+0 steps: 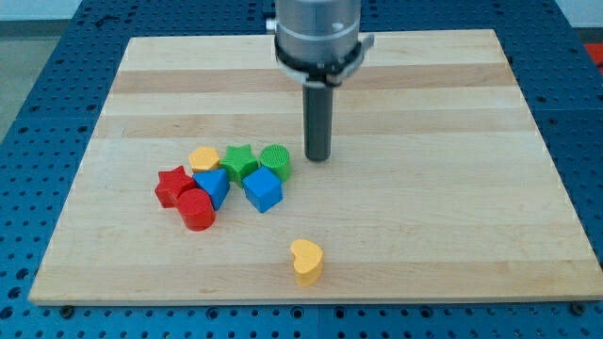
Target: Push the group of blocks a bit down
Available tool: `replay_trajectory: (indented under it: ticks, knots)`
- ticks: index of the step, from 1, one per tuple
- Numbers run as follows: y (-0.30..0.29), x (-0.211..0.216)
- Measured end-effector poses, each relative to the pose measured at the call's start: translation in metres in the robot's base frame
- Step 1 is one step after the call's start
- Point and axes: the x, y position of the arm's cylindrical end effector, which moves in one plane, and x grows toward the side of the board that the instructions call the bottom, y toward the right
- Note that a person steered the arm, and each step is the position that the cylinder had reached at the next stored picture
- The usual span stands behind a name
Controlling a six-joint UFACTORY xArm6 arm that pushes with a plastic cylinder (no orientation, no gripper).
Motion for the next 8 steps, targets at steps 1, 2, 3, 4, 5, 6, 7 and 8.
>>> replay_trajectory:
  ticks: [1,2,3,4,5,6,7,8]
  knots:
    - [0.0,-0.005]
    - [-0.036,-0.046]
    - [-0.078,-0.045]
    - [-0.105,-0.028]
    - [-0.132,-0.014]
    - [-0.149,-0.023]
    - [-0.165,-0.027]
    - [-0.182,-0.024]
